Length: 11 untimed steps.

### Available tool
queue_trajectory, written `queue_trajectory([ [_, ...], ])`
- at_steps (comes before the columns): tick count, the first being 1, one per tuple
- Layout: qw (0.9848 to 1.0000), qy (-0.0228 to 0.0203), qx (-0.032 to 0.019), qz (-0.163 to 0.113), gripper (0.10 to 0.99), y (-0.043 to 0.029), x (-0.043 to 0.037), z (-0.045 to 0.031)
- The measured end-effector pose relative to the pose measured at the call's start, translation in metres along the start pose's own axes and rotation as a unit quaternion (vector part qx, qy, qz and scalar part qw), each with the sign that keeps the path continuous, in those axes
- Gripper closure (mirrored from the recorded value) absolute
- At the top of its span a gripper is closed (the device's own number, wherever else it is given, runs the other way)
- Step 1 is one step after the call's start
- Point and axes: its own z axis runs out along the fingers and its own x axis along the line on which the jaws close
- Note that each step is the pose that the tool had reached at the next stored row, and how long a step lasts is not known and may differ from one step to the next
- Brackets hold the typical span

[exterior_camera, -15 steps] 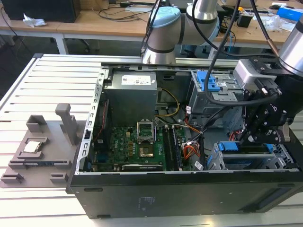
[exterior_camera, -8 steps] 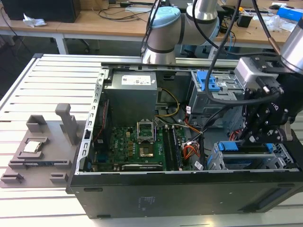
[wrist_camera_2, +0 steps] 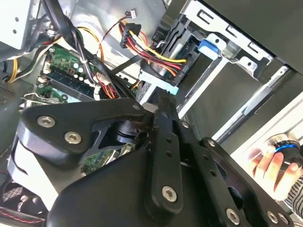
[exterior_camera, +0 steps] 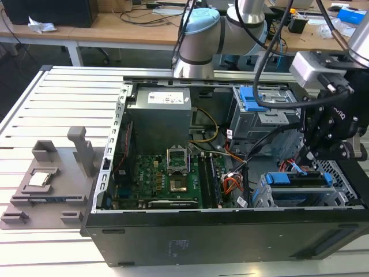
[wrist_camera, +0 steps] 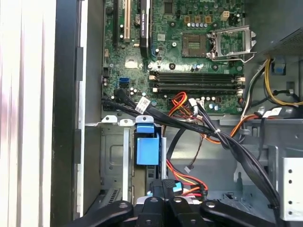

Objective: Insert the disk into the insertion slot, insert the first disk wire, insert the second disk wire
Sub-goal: 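Insert the second disk wire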

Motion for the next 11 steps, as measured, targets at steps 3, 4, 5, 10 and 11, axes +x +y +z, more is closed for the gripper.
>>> queue_trajectory([
  [3, 1.0, 0.0003, 0.0, 0.0, 0.98, 0.0005, -0.0007, -0.0114],
  [4, 1.0, 0.0002, 0.0, 0.0, 0.98, 0.0006, -0.0007, -0.0128],
  [5, 1.0, 0.0, 0.0, 0.0, 0.98, 0.0006, -0.0006, -0.0133],
  [10, 1.0, 0.0002, 0.0, 0.0, 0.98, 0.0006, -0.0006, -0.0136],
  [11, 1.0, 0.0002, 0.0, 0.0, 0.98, 0.0006, -0.0007, -0.0136],
])
